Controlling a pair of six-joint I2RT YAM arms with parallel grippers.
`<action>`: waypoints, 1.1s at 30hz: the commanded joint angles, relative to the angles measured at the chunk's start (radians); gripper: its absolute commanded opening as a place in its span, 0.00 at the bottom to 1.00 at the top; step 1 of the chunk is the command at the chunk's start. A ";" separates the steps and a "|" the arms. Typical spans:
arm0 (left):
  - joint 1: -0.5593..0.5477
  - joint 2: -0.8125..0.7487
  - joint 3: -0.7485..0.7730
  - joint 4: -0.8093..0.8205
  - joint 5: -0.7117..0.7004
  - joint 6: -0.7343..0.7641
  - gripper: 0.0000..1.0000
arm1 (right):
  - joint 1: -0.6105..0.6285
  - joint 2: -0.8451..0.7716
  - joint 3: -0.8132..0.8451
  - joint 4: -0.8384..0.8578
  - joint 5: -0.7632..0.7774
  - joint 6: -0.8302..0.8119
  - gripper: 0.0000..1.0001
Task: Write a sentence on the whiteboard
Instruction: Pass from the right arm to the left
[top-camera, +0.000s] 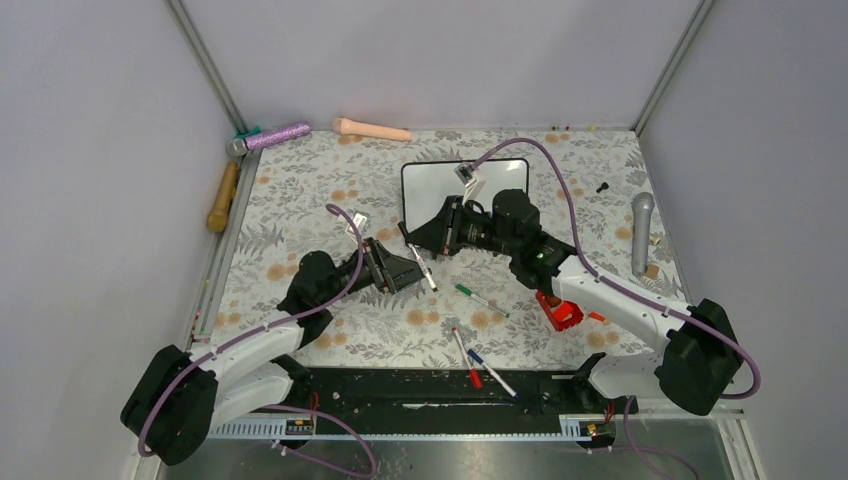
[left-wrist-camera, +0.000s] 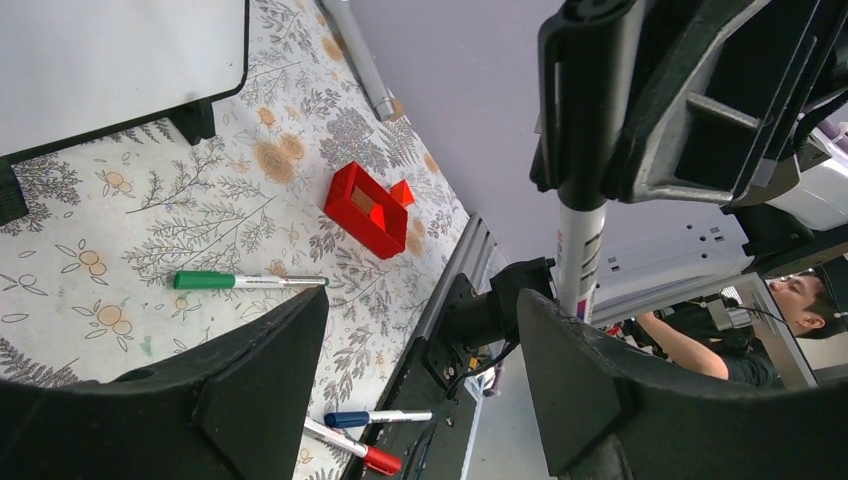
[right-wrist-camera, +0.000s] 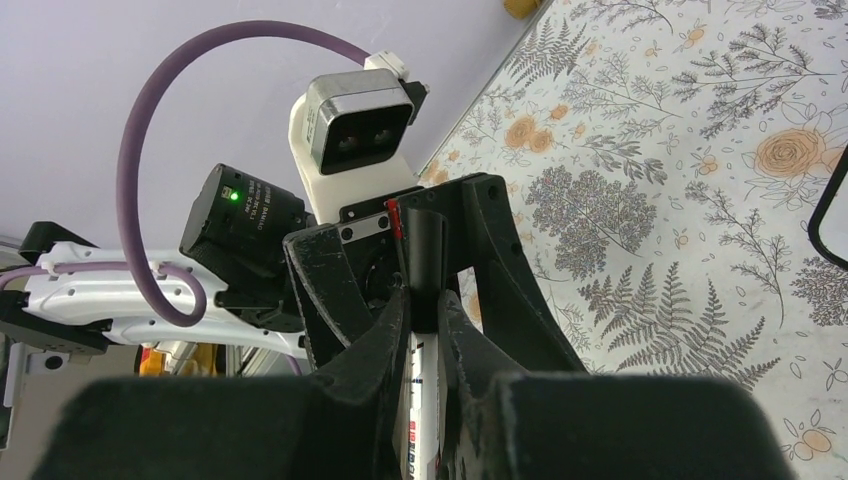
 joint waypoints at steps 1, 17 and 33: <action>0.000 -0.053 0.048 0.068 0.023 0.009 0.70 | -0.003 -0.026 -0.011 -0.011 0.006 -0.044 0.00; 0.115 -0.152 0.127 -0.193 -0.040 -0.105 0.71 | -0.007 -0.126 -0.079 -0.141 0.020 -0.167 0.00; 0.113 -0.016 0.156 -0.063 0.032 -0.223 0.51 | -0.008 -0.082 -0.057 -0.111 -0.060 -0.155 0.00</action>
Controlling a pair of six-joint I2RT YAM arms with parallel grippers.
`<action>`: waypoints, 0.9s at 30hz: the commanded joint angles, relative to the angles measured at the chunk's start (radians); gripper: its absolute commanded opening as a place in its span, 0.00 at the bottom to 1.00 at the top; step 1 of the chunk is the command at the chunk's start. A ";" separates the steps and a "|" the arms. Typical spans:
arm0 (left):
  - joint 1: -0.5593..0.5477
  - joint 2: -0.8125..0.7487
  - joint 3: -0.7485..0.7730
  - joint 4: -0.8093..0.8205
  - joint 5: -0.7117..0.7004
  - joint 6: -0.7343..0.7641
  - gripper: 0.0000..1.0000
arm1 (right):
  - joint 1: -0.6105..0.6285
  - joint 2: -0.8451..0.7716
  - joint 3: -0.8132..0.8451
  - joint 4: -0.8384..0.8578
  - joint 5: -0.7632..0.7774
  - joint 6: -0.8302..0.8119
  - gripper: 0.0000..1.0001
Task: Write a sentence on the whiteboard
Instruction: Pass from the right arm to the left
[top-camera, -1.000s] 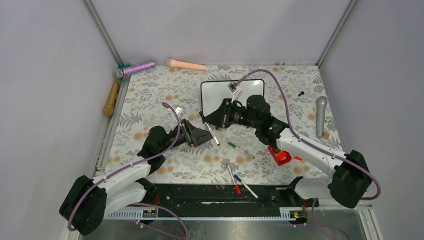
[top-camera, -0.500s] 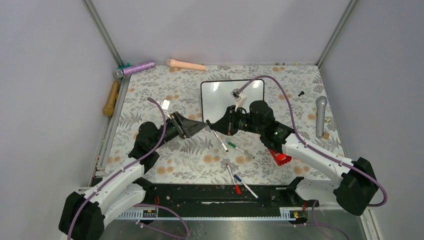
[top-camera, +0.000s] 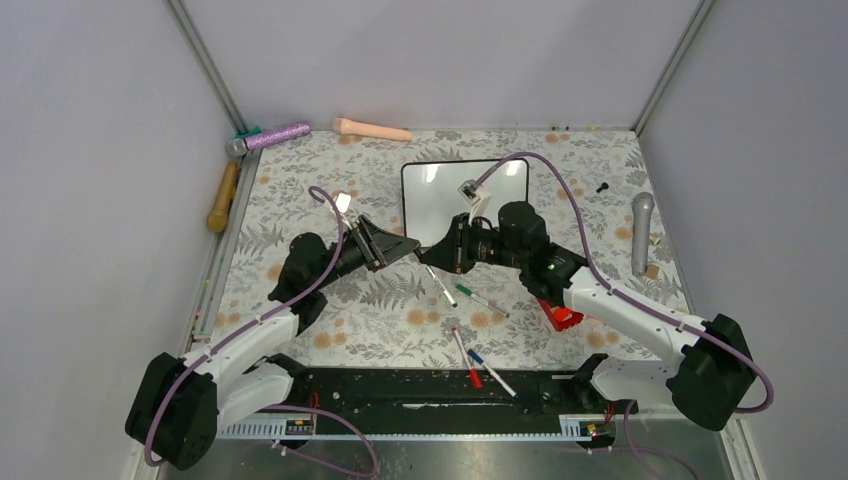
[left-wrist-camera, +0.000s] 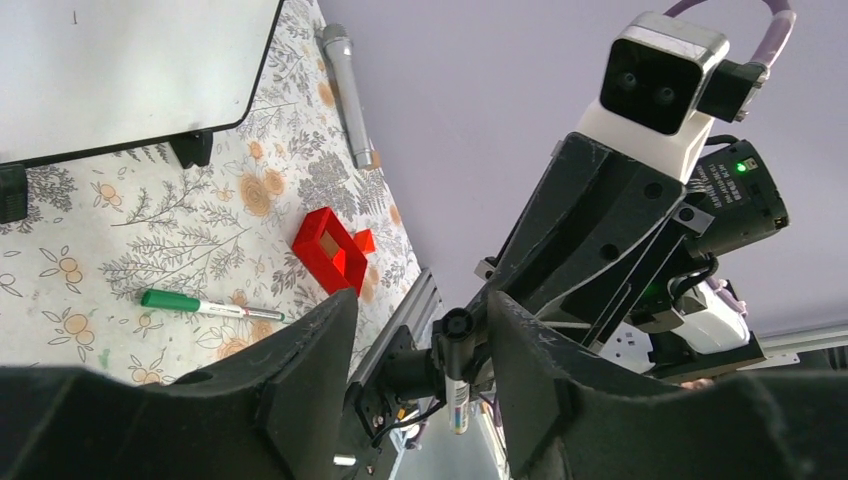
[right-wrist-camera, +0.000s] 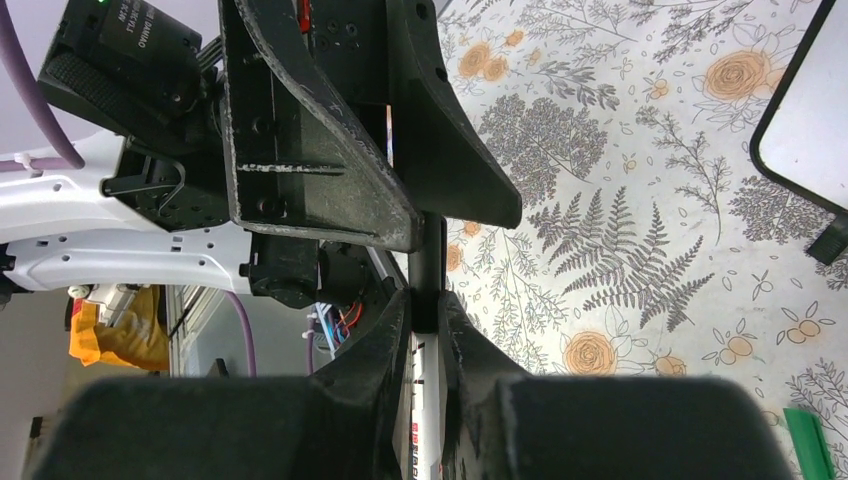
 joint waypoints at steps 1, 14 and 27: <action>0.000 -0.014 0.044 0.071 0.032 -0.014 0.50 | -0.005 0.020 0.029 0.032 -0.051 -0.012 0.00; -0.010 -0.030 0.013 0.079 0.037 0.002 0.27 | -0.005 0.053 0.044 0.037 -0.062 0.001 0.00; -0.010 -0.048 0.018 0.025 0.028 0.021 0.43 | -0.004 0.038 0.040 0.019 -0.045 -0.001 0.00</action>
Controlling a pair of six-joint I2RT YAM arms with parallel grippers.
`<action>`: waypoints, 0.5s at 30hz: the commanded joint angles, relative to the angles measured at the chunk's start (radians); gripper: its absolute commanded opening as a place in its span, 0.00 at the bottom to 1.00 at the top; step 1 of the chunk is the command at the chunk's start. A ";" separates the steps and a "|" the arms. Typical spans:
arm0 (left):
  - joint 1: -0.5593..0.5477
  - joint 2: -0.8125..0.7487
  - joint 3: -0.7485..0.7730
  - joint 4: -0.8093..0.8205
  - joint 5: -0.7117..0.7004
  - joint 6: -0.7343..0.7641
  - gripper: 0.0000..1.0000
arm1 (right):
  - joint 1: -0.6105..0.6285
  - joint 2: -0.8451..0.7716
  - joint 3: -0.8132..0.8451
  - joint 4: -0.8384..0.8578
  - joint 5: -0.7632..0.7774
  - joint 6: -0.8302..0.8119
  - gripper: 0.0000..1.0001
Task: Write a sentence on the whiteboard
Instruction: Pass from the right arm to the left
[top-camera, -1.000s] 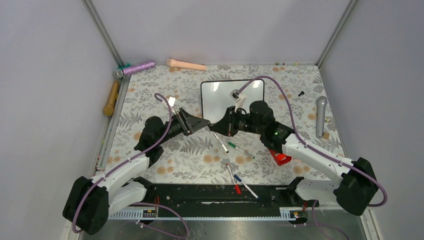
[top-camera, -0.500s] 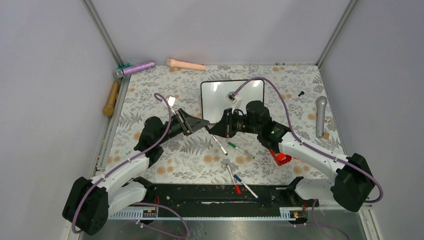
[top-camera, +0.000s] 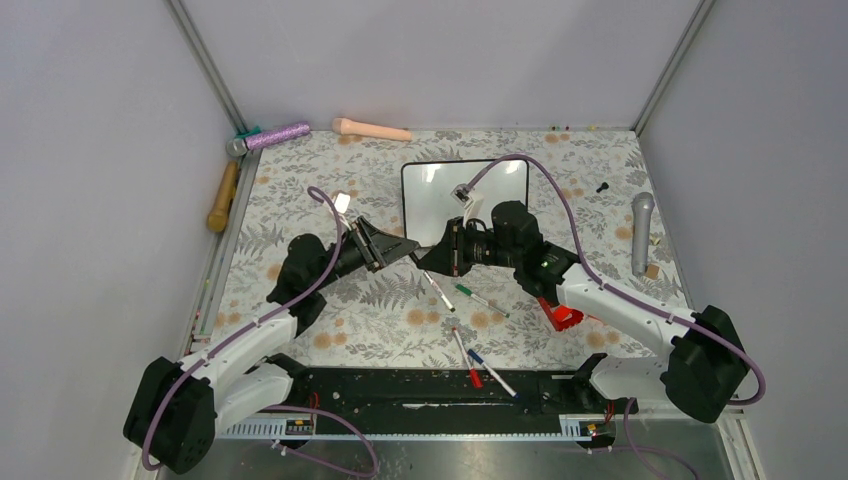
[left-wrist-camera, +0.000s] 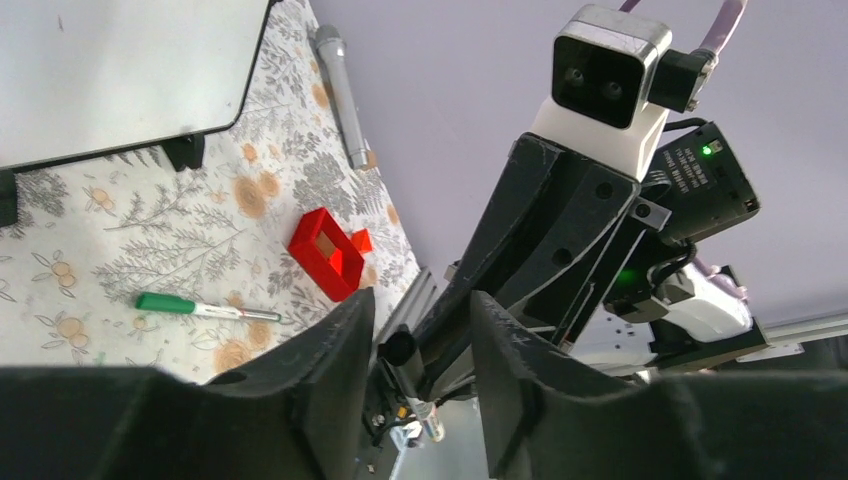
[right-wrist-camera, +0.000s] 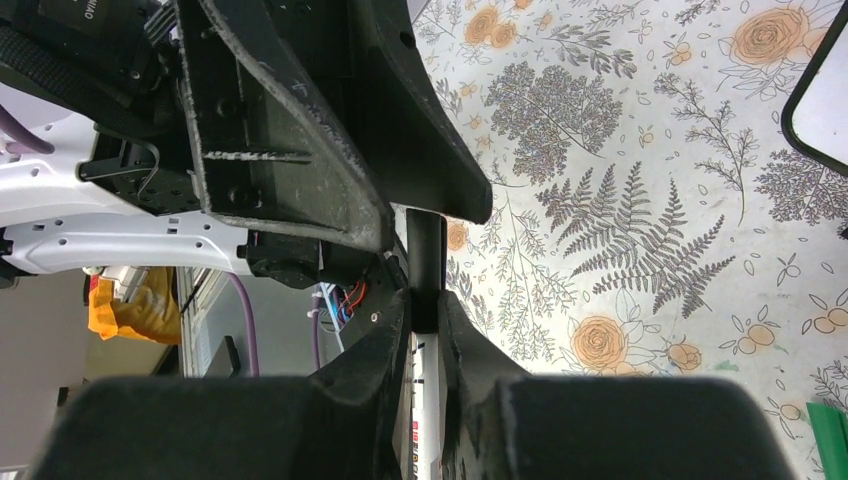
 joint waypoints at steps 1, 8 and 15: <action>-0.006 -0.027 0.019 0.019 0.025 0.016 0.45 | -0.004 -0.014 0.037 0.017 0.020 -0.008 0.00; -0.006 -0.027 0.021 -0.006 0.024 0.025 0.41 | -0.004 -0.033 0.032 0.010 0.048 -0.013 0.00; -0.010 -0.009 0.009 0.021 0.045 0.012 0.29 | -0.004 -0.020 0.038 0.020 0.045 -0.009 0.00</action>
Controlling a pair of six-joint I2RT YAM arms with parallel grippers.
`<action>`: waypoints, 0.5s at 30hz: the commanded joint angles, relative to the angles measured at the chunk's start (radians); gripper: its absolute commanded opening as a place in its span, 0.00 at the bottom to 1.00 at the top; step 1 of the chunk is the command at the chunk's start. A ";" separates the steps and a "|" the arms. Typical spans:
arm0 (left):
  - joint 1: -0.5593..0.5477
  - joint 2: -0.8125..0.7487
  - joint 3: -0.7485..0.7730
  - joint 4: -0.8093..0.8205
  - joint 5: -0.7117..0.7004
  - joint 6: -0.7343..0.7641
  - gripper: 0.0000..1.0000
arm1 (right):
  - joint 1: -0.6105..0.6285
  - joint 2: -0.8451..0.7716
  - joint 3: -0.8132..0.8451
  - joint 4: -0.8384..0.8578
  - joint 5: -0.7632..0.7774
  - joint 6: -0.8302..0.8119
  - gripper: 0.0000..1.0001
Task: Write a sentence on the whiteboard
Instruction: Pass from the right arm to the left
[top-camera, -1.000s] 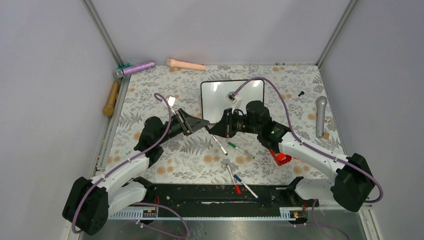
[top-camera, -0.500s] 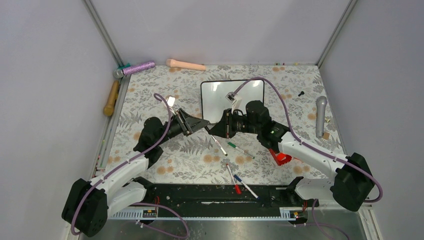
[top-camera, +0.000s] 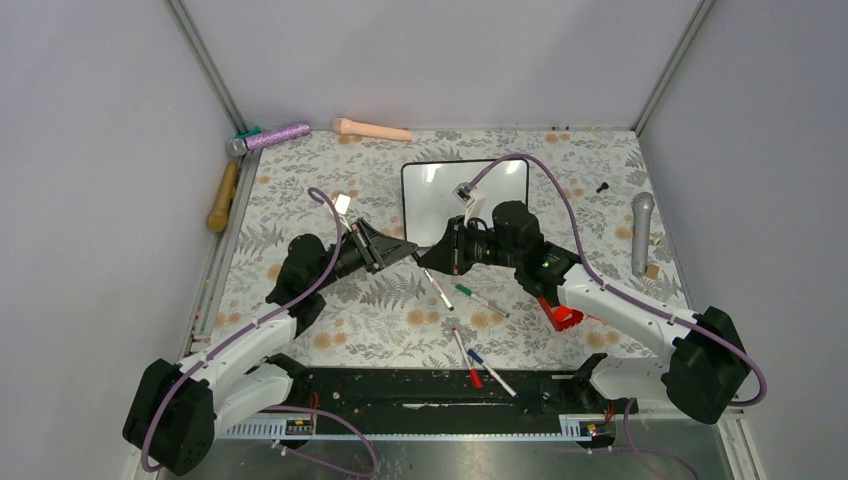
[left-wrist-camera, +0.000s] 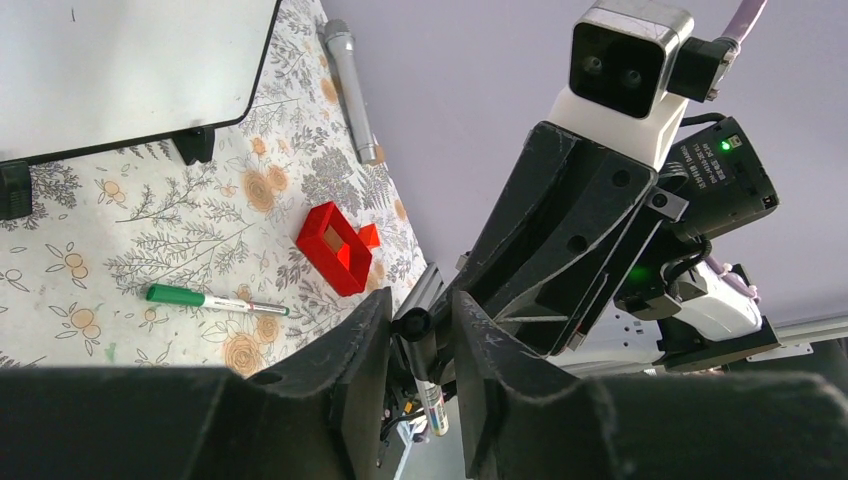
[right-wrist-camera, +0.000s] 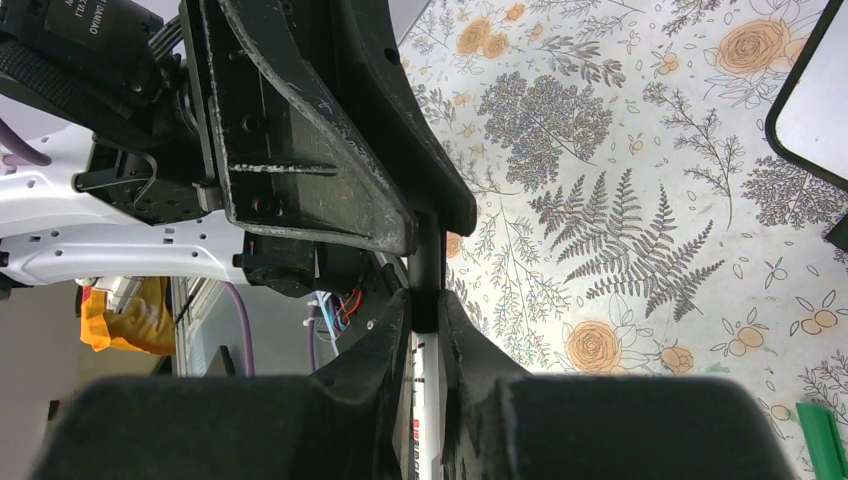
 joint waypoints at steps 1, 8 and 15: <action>-0.009 0.002 0.007 0.058 0.043 -0.006 0.28 | -0.004 -0.012 0.039 0.020 0.017 -0.008 0.00; -0.010 0.001 0.004 0.063 0.047 -0.008 0.33 | -0.004 -0.004 0.043 0.028 0.011 0.000 0.00; -0.011 -0.005 -0.002 0.055 0.048 -0.007 0.32 | -0.004 -0.002 0.048 0.029 0.011 0.004 0.00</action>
